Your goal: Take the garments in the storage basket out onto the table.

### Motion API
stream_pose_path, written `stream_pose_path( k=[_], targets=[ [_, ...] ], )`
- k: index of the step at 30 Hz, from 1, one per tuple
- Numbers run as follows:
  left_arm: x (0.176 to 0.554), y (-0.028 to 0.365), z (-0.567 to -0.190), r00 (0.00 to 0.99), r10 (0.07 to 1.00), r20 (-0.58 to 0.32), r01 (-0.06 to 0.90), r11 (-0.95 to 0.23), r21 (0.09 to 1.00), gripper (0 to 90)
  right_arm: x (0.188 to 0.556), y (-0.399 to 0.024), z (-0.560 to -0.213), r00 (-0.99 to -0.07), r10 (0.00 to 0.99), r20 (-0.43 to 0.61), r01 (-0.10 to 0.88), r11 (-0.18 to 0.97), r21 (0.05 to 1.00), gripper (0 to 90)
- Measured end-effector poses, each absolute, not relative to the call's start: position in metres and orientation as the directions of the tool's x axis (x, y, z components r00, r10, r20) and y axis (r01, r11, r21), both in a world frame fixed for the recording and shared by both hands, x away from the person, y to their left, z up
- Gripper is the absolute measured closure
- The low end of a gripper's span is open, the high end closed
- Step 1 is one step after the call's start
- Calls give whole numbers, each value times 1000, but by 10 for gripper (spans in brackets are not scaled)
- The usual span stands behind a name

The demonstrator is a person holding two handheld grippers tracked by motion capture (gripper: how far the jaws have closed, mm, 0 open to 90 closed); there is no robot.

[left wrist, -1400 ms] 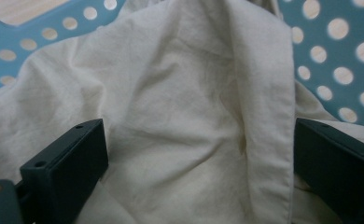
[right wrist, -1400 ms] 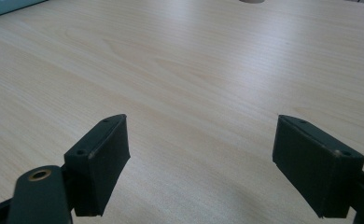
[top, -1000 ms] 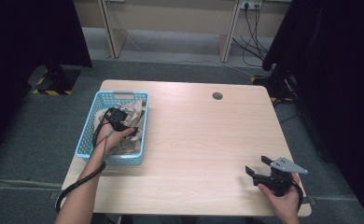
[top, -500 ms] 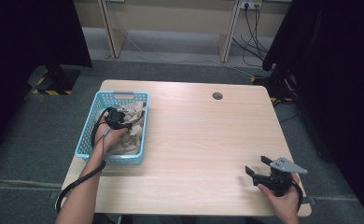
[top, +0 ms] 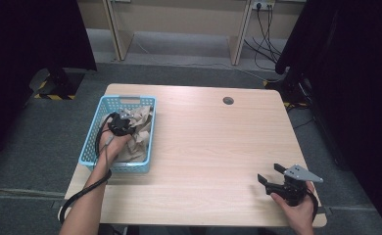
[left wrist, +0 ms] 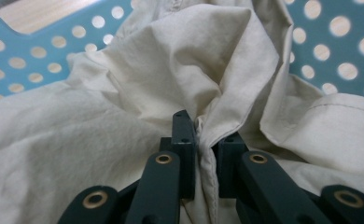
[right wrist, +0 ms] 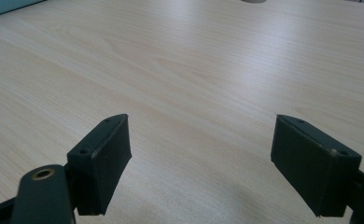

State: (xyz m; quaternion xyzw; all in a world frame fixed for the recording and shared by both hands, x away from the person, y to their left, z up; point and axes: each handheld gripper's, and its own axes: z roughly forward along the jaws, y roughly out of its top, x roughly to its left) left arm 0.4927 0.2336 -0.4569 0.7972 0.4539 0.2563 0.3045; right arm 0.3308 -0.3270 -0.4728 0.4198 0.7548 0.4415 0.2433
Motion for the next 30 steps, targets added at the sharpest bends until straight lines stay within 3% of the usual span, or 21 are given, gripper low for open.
stream_pose_path(
  k=[12,30],
  targets=[
    [477,243,-439,435,892,122,448,-332,830,824,331,-327,-473,-527,850,3,419,257,871,206],
    [464,246,-415,398,909,127,328,-270,905,839,330,-327,-473,-526,850,5,419,254,872,206]
  ],
)
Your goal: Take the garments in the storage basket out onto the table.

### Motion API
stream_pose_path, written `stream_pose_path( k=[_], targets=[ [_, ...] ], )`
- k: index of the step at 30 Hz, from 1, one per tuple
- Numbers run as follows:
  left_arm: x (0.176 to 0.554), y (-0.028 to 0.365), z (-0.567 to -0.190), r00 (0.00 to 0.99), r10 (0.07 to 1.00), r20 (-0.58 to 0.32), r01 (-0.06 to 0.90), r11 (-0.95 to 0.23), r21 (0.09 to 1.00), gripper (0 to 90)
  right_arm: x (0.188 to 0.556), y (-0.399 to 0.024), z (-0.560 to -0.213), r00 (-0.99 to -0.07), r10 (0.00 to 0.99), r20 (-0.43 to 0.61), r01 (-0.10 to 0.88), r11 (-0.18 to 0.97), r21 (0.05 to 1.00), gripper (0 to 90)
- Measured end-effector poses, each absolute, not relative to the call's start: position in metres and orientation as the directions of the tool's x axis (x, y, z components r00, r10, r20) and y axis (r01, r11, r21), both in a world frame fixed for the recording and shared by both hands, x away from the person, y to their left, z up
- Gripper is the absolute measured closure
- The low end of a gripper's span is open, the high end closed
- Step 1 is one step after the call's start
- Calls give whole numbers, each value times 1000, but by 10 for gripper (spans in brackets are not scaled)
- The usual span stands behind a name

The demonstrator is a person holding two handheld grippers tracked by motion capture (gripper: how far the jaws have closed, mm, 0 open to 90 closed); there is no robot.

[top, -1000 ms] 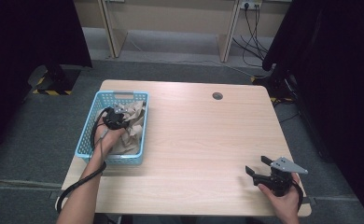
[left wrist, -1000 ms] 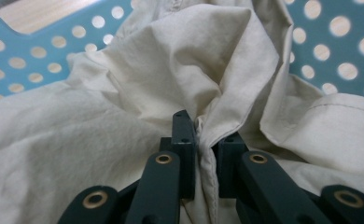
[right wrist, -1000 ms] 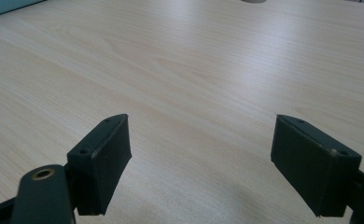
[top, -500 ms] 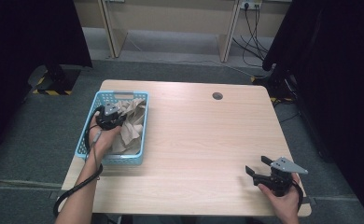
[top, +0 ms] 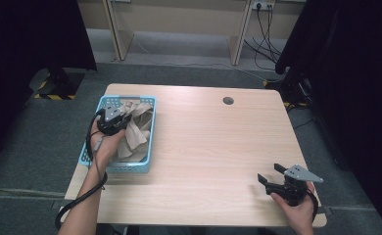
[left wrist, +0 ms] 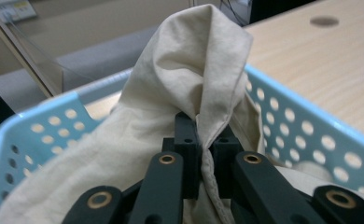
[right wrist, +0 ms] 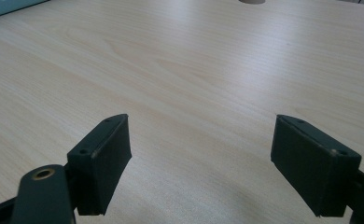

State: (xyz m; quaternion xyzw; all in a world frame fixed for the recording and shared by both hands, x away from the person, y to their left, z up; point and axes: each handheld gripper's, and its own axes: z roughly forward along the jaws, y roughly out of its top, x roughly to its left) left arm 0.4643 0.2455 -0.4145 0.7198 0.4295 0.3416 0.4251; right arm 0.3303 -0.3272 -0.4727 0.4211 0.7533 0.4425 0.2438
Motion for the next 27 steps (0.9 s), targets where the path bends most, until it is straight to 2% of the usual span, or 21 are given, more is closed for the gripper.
stream_pose_path(
  k=[11,27],
  targets=[
    [455,251,-391,371,918,144,251,-248,936,847,330,-327,-473,-527,850,4,417,255,872,207],
    [447,254,-361,383,910,160,165,-238,957,844,330,-327,-473,-525,851,4,417,253,873,207]
  ],
)
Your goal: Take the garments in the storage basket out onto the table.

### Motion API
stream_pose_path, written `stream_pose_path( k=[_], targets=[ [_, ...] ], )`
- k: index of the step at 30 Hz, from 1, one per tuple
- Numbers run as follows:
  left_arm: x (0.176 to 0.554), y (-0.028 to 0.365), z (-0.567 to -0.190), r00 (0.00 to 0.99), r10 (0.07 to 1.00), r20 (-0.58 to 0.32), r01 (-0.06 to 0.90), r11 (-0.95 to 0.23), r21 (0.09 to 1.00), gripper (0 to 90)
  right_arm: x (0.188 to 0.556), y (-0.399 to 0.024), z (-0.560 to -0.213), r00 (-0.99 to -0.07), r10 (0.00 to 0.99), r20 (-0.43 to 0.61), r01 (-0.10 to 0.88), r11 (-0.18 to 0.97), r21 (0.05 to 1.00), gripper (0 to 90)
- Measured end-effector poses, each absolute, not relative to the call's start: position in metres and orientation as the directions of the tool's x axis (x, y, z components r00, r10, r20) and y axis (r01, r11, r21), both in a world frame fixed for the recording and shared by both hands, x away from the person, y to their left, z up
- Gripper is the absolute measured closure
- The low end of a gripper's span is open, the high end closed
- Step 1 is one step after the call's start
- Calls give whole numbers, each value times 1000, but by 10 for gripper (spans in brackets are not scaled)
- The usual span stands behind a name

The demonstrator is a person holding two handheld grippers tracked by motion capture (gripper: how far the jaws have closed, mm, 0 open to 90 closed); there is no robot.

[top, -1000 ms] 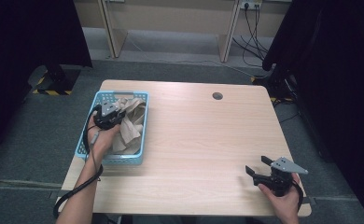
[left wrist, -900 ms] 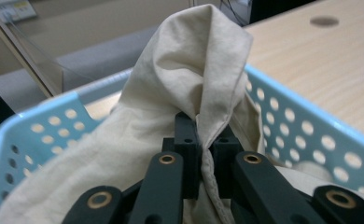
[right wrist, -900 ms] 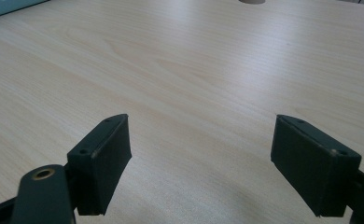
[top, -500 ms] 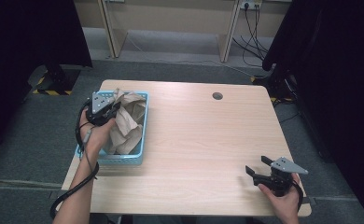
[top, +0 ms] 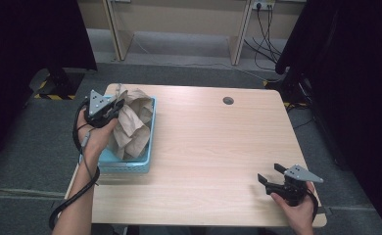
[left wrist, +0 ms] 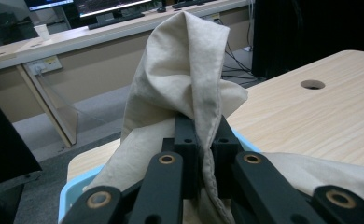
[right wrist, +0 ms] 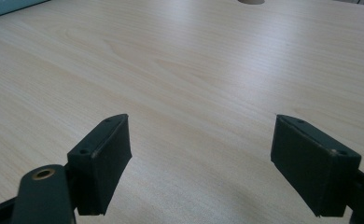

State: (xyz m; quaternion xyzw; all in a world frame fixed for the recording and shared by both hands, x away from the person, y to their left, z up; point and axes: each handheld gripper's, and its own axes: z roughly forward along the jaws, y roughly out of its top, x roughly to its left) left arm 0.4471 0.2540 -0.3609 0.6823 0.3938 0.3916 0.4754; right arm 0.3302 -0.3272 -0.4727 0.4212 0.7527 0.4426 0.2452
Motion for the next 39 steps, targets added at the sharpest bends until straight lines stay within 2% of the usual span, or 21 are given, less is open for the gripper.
stream_pose_path(
  k=[28,39],
  targets=[
    [435,248,-326,330,930,163,-46,-156,987,852,330,-328,-473,-525,851,4,415,251,875,207],
    [433,245,-311,324,931,168,-90,-146,985,852,330,-328,-473,-527,850,1,411,254,876,208]
  ],
)
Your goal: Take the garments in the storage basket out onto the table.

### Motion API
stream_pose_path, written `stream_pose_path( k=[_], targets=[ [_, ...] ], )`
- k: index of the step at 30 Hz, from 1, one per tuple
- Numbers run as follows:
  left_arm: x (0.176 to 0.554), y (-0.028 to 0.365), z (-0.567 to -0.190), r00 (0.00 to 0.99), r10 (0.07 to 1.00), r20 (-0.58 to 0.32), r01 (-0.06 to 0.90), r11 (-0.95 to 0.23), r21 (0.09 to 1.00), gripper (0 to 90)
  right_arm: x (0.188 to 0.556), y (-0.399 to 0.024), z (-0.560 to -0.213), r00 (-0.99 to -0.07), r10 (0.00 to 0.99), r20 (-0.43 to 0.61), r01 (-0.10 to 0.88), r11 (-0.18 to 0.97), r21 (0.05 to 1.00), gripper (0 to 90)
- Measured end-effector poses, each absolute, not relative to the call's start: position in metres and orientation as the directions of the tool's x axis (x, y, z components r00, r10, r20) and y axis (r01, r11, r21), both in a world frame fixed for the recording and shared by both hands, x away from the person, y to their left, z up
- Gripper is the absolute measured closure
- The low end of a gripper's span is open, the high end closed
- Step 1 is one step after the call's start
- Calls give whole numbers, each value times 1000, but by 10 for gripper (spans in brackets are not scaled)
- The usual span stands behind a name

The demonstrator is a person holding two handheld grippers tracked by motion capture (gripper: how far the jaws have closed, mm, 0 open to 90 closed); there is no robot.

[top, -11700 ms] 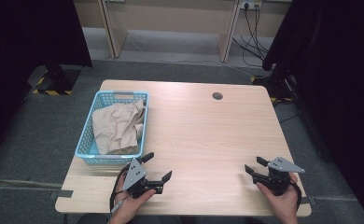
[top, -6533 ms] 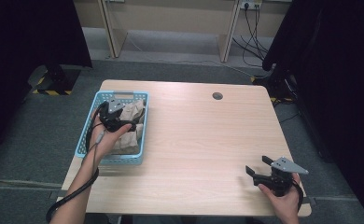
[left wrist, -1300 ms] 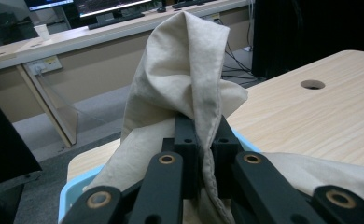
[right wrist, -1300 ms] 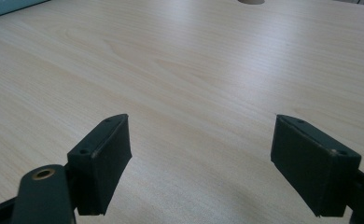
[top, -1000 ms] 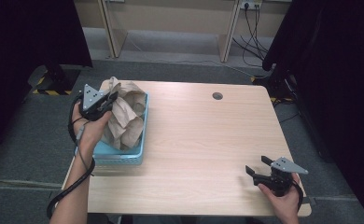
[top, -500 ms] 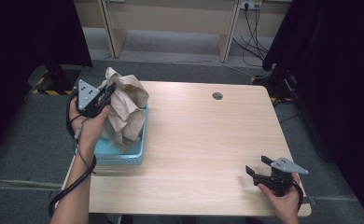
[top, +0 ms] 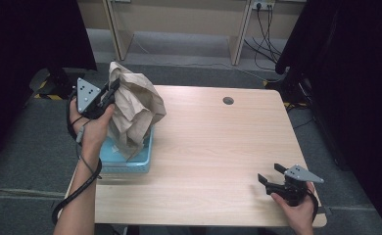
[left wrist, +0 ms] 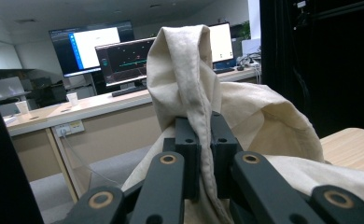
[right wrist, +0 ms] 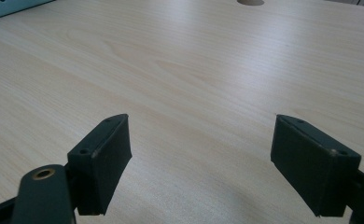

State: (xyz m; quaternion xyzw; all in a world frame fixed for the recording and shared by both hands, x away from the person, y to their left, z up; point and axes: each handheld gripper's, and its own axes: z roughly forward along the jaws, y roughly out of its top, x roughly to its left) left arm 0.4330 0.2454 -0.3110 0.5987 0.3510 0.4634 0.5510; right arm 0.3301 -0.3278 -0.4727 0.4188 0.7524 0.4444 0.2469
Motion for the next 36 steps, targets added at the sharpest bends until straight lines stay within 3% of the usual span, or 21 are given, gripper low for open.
stream_pose_path(
  k=[36],
  targets=[
    [425,248,-270,295,942,157,-222,-92,971,853,330,-328,-473,-526,851,6,414,250,875,208]
  ],
)
